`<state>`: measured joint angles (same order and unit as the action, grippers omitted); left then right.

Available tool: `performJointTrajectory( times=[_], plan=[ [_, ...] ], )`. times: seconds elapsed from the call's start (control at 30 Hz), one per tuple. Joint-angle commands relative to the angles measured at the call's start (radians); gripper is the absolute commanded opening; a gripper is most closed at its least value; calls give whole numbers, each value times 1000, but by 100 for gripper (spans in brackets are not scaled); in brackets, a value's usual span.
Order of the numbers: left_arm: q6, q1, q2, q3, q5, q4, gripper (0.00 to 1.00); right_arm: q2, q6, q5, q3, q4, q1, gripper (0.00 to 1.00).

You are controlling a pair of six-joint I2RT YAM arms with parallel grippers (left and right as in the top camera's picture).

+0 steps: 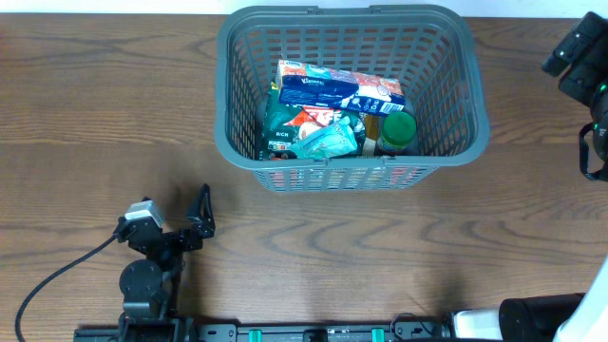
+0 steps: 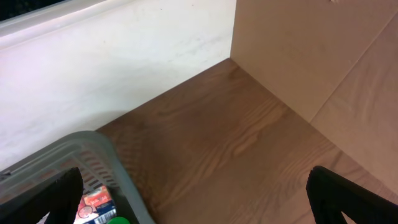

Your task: Pack container

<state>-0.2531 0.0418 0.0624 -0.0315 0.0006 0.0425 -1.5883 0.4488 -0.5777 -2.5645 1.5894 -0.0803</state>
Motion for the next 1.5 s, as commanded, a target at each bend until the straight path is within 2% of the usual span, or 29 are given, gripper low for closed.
performJointTrajectory(
  times=[0.0,0.27,0.43,0.6,1.47],
  plan=[
    [90,-7,-9,28,0,14,99,-1,14,-16,0,1,8,98],
    [403,-7,-40,28,0,27,98,-1,14,-16,0,1,8,99],
    [510,-7,-41,28,0,26,99,-1,14,-16,0,1,8,99],
    [555,-11,-55,28,0,27,99,-1,14,-16,0,1,8,99],
    [555,-27,-58,27,4,27,99,-1,14,-16,0,1,8,99]
  ],
)
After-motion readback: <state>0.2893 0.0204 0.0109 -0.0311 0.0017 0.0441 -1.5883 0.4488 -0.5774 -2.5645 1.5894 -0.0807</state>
